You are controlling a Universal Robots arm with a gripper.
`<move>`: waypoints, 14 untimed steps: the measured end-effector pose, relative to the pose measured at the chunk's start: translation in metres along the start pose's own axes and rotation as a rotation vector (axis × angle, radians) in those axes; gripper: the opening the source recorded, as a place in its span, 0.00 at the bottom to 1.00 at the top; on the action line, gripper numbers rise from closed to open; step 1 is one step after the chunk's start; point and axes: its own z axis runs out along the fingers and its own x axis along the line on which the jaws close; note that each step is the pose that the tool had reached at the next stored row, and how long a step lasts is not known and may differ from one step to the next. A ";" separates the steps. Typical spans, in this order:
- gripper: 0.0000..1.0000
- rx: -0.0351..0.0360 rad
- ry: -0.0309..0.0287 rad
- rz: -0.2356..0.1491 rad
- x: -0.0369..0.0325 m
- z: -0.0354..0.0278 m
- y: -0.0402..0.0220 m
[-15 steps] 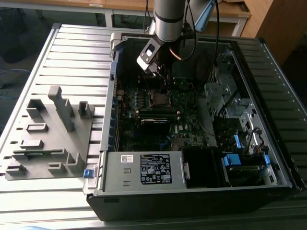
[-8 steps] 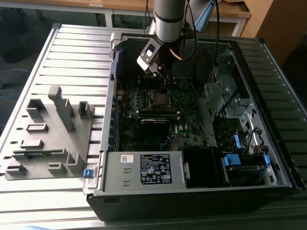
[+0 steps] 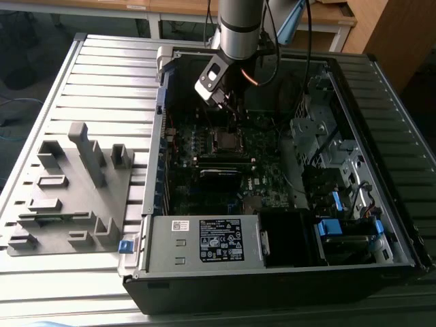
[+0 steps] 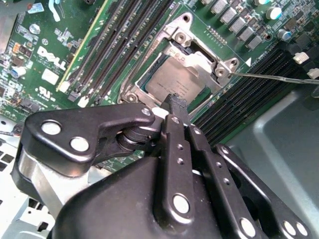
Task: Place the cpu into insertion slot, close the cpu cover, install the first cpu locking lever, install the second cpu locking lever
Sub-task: 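Close the cpu cover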
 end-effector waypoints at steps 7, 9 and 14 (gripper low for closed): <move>0.11 -0.0003 0.0017 -0.027 0.0000 0.0000 0.0000; 0.11 -0.0003 0.0017 -0.027 0.0000 0.0000 0.0000; 0.11 -0.0003 0.0023 -0.031 0.0000 0.0000 0.0000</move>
